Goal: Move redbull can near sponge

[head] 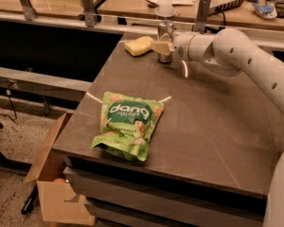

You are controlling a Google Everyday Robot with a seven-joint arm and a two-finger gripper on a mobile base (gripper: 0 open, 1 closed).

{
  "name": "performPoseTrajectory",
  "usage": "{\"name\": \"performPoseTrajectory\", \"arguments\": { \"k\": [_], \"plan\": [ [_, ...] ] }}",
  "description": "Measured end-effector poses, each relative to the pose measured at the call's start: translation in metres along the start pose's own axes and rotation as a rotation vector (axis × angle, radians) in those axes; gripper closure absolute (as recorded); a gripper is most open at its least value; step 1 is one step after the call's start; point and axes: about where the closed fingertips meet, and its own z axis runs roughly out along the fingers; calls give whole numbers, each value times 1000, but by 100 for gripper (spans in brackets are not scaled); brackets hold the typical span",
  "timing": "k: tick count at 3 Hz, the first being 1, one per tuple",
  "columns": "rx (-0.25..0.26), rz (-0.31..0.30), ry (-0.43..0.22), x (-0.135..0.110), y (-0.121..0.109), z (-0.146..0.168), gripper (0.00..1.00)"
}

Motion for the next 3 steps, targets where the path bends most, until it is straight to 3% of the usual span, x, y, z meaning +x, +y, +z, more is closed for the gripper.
{"name": "performPoseTrajectory", "arguments": {
  "k": [1,2,3],
  "plan": [
    [-20,-2,-21,9,-4,8,74],
    [-20,-2,-21,2,-5,7,52],
    [-20,-10,-27,2,-6,7,20]
  ]
}}
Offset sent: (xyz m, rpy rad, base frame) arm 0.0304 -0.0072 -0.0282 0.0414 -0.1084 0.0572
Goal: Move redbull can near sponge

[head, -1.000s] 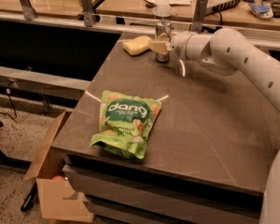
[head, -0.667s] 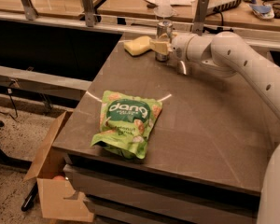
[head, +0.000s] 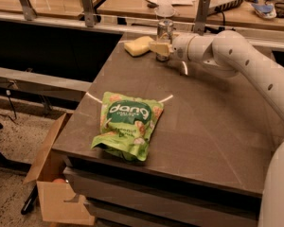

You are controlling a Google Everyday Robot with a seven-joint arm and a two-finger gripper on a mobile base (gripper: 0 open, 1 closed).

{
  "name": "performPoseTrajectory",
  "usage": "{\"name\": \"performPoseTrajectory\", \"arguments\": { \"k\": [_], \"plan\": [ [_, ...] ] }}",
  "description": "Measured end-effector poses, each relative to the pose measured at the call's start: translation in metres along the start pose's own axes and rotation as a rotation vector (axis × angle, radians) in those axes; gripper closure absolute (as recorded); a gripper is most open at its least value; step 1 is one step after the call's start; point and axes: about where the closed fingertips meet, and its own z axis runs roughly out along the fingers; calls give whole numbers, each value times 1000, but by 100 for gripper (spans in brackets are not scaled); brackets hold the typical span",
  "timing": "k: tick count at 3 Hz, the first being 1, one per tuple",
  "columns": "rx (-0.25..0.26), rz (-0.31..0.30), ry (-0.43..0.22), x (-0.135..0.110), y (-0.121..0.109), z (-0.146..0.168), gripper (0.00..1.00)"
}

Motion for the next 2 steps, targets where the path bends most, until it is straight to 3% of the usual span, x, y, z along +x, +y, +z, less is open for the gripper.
{"name": "performPoseTrajectory", "arguments": {
  "k": [1,2],
  "plan": [
    [11,-58,-50,-5,-8,-4,0],
    [37,-65,-64,0,-13,-25,0]
  ]
}}
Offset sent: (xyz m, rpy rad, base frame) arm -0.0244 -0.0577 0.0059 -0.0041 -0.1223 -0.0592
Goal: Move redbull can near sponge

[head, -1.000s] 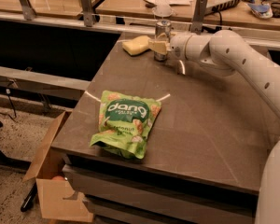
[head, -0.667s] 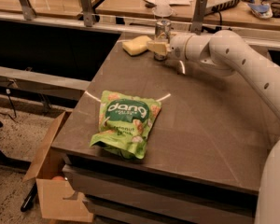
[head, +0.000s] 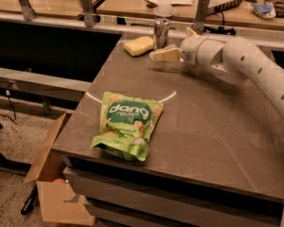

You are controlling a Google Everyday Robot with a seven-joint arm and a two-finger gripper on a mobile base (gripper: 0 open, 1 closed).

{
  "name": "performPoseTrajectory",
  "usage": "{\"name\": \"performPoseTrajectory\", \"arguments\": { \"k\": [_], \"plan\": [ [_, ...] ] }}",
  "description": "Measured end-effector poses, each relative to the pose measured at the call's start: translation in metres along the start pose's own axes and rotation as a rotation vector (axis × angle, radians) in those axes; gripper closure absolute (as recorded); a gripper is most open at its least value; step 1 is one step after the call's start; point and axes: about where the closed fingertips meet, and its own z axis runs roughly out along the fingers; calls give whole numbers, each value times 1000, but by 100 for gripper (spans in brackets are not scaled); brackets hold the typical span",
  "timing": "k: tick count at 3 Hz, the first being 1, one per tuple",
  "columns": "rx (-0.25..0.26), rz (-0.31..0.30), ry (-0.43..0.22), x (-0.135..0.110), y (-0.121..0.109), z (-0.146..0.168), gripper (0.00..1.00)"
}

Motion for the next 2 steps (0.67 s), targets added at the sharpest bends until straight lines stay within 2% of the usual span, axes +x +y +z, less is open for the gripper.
{"name": "performPoseTrajectory", "arguments": {
  "k": [1,2],
  "plan": [
    [82,-17,52,12,-22,-79,0],
    [202,-20,145,23,-48,-151,0]
  ]
}}
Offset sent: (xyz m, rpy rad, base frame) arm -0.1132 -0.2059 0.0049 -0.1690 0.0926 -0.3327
